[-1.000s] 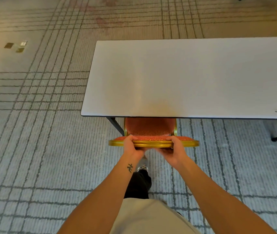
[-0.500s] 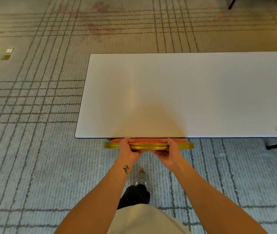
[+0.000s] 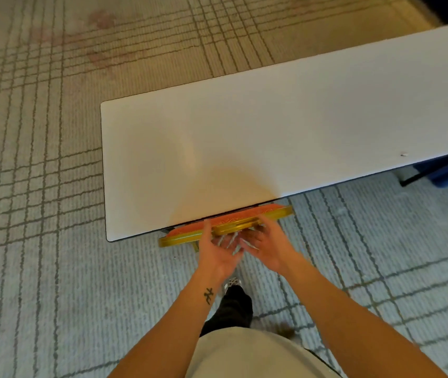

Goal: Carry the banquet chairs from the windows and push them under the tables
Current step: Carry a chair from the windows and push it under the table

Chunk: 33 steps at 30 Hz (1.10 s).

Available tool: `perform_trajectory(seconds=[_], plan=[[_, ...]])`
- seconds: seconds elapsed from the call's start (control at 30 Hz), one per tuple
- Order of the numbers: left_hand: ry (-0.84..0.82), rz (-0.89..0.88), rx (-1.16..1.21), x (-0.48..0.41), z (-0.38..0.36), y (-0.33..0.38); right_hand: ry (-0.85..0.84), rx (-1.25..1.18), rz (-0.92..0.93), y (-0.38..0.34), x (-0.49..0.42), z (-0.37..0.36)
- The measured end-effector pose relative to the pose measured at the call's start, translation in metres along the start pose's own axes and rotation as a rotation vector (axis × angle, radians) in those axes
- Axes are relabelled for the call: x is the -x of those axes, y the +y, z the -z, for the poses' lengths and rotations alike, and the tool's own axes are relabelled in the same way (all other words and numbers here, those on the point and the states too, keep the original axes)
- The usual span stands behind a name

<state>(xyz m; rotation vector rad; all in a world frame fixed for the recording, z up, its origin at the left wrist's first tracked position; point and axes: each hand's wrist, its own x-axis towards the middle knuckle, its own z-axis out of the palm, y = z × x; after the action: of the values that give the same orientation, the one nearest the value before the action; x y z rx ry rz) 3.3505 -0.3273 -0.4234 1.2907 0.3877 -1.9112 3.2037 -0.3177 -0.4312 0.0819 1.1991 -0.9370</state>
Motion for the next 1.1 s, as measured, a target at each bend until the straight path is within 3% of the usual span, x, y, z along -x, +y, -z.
perform_trajectory(seconds=[0.17, 0.4, 0.87, 1.1], plan=[[-0.084, 0.070, -0.235, 0.014, -0.045, -0.055, 0.085, -0.113, 0.117, -0.014, 0.043, 0.046], [-0.317, 0.054, -0.533, 0.054, -0.100, -0.171, 0.114, -0.446, 0.361, -0.038, 0.149, 0.177], [-0.605, 0.249, -0.877, 0.147, -0.100, -0.440, 0.198, -0.796, 0.693, 0.020, 0.336, 0.415], [-0.652, 0.344, -1.054, 0.165, -0.127, -0.544, 0.294, -1.029, 0.794, 0.036, 0.386, 0.508]])
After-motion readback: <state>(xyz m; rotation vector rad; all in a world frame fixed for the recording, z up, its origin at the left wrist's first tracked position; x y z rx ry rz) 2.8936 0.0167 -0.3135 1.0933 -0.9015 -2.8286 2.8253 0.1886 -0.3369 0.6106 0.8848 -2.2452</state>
